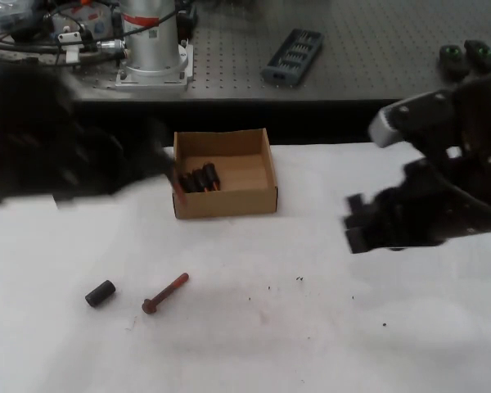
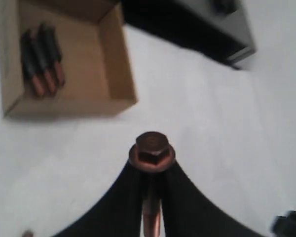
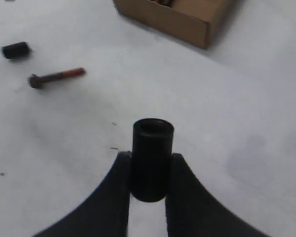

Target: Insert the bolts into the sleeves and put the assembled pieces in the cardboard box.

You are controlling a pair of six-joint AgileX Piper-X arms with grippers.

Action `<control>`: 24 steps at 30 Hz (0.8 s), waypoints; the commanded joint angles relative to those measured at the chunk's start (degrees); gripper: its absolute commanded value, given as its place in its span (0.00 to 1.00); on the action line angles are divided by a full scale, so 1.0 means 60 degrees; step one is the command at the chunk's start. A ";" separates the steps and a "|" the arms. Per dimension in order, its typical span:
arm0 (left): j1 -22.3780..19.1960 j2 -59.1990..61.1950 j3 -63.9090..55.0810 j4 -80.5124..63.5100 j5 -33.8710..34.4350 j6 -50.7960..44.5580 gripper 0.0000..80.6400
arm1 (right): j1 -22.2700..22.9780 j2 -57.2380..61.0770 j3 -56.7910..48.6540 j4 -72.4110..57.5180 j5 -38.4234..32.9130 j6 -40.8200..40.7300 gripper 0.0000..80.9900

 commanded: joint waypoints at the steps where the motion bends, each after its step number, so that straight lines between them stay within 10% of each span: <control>1: 0.1075 -0.0073 -0.0076 -0.2275 0.2948 0.0579 0.01 | -0.0077 0.0471 -0.0043 -0.1025 -0.1983 -0.0107 0.03; 11: 0.1240 -0.0078 -0.0076 -0.3145 0.4986 0.1304 0.01 | -0.0077 0.1974 -0.0026 -0.5064 -0.7252 0.0536 0.03; 24: 0.0307 -0.0054 -0.0076 -0.3145 0.6483 0.2618 0.01 | -0.0100 0.2179 -0.0026 -0.4754 -0.8909 0.0555 0.03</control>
